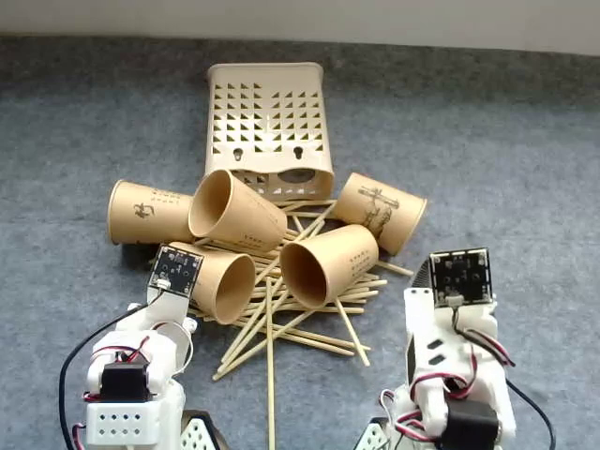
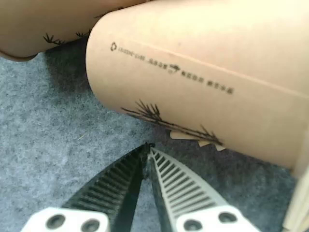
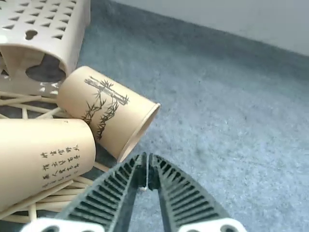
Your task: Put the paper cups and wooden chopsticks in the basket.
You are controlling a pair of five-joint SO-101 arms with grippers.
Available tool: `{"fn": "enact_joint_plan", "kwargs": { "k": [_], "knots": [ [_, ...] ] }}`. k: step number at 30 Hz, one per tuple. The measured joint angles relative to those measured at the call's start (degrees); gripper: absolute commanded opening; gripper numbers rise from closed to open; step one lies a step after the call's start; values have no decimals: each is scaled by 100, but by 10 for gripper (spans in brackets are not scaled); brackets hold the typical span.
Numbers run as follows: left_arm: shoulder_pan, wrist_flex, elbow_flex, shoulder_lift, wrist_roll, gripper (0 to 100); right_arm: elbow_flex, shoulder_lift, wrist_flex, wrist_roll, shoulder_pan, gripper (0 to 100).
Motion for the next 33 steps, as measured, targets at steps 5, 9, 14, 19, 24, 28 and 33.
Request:
{"fn": "enact_joint_plan", "kwargs": {
  "k": [5,9,14,19,24,28,33],
  "knots": [
    [0,0,0,0,0,7,-695,158,457,35,-325,45],
    [0,0,0,0,0,7,-1389,1090,774,35,-475,48],
    [0,0,0,0,0,7,-2338,2629,993,35,-571,50],
    [0,0,0,0,0,7,-2945,3780,993,35,-1055,133],
    [0,0,0,0,0,7,-3182,4633,818,-44,-1556,174],
    [0,0,0,0,0,7,-3200,5284,132,-185,-1811,176],
    [0,0,0,0,0,7,-3200,6136,-809,-202,-2242,176]
  ]
}}
